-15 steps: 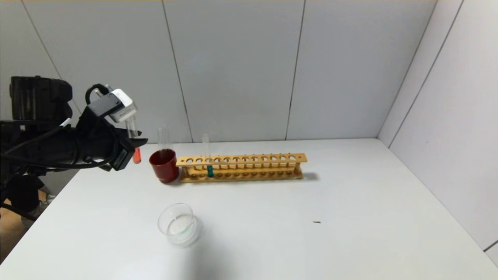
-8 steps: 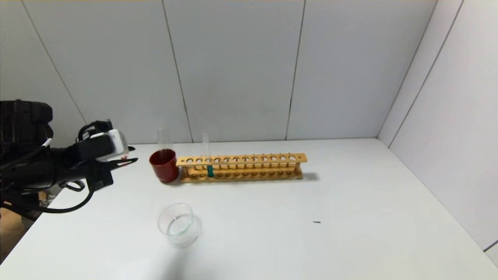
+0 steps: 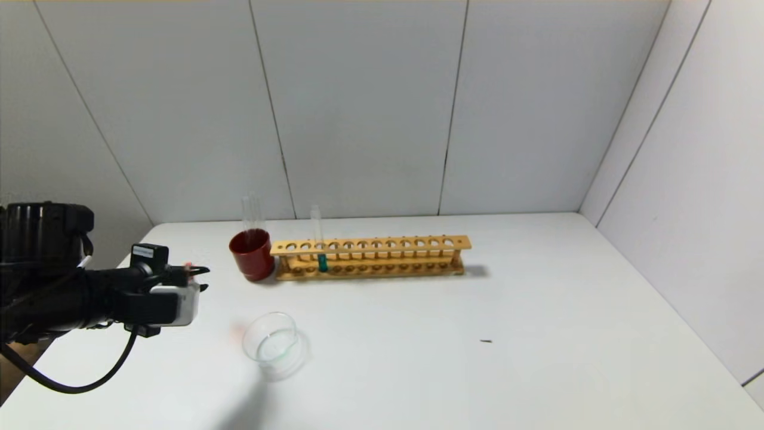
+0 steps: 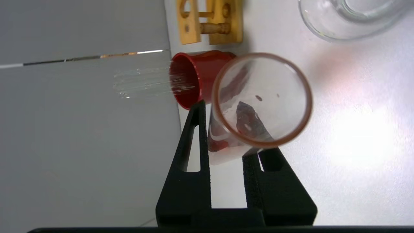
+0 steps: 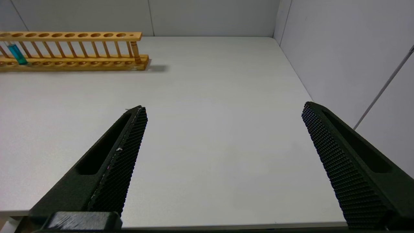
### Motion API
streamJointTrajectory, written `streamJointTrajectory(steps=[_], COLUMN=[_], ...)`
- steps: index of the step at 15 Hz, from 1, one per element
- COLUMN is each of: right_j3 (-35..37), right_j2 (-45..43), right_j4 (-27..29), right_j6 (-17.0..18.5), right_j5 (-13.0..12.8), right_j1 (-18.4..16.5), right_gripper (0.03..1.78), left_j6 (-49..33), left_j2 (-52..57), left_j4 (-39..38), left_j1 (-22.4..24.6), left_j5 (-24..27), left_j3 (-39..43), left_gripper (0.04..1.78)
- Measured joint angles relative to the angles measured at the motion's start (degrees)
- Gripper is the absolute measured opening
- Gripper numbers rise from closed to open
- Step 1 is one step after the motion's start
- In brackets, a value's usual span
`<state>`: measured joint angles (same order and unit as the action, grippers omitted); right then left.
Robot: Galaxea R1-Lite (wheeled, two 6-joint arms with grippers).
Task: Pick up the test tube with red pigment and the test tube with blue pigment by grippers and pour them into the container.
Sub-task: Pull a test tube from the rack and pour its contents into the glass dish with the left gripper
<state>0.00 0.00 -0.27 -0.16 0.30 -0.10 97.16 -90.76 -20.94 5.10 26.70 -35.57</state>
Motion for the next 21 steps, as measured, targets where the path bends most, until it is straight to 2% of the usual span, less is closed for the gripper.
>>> streamJointTrajectory(steps=[3,5,7,13,18,21], right_j3=[0.0,0.0,0.0,0.0,0.0,0.0], right_j2=[0.0,0.0,0.0,0.0,0.0,0.0], right_j4=[0.0,0.0,0.0,0.0,0.0,0.0], right_j6=[0.0,0.0,0.0,0.0,0.0,0.0], right_j5=[0.0,0.0,0.0,0.0,0.0,0.0], right_j1=[0.0,0.0,0.0,0.0,0.0,0.0], right_gripper=[1.75,1.75,1.75,1.75,1.75,1.75], left_j6=[6.8,8.8,10.6,11.6,15.5,15.9], left_j2=[-4.0,-6.9,-8.6,-10.8,-11.6,-12.1], left_j4=[-1.6,-5.5,-7.2,-6.7,-6.3,-1.9], left_j1=[0.1,0.0,-0.3,-4.7,-5.7,-8.7], left_j5=[-0.2,-0.9,-3.7,-10.4,-15.7,-18.6], left_j3=[0.2,0.1,-0.2,-0.3,-2.2,-4.6], left_gripper=[0.33,0.33,0.33,0.33,0.33,0.33])
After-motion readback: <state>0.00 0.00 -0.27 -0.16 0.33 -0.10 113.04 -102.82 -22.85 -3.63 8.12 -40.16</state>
